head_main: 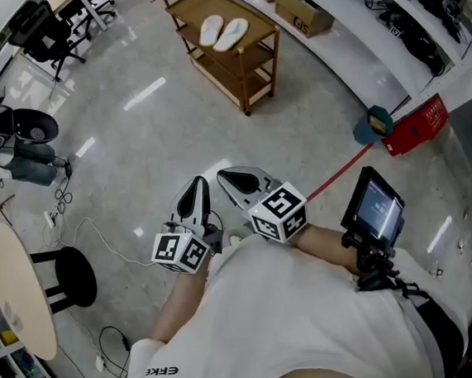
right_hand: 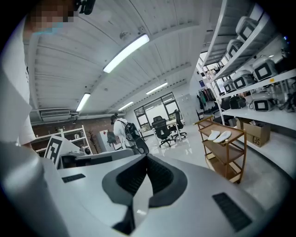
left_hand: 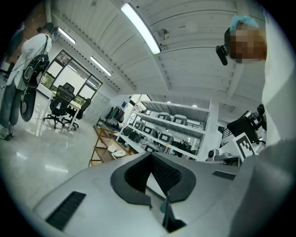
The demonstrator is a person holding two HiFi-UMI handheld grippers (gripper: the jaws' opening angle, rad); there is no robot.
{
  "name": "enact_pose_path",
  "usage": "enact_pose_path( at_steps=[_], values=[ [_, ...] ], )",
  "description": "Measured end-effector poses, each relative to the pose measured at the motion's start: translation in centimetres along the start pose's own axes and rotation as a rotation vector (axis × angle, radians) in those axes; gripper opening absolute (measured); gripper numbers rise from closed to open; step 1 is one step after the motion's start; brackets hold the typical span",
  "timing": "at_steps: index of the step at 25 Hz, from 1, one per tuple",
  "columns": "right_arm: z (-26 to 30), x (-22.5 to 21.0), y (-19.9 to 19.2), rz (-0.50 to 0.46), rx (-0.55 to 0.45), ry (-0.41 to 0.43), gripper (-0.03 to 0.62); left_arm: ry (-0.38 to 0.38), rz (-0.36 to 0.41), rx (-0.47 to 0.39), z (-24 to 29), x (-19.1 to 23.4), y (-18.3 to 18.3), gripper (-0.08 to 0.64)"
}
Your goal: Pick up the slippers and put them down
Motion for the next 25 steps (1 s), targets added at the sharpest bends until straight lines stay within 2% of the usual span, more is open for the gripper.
enact_pose_path(
  at_steps=[9, 25],
  values=[
    [0.4, 0.4, 0.0, -0.005, 0.011, -0.003, 0.002, 0.002, -0.011, -0.010, -0.4, 0.2, 0.1, 0.005],
    [3.5, 6.8, -1.5, -0.003, 0.031, 0.011, 0.002, 0.014, -0.034, -0.043, -6.8, 3.3, 1.2, 0.005]
  ],
)
Point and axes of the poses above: the fingertips, and each gripper's own axes: z forward along the fingers, x to its left, y out of its top, the point moved 9 cm from there along -z, backward along the fingers, and after that the axes turned 15 degrees about -y, right-handed, at the moved point
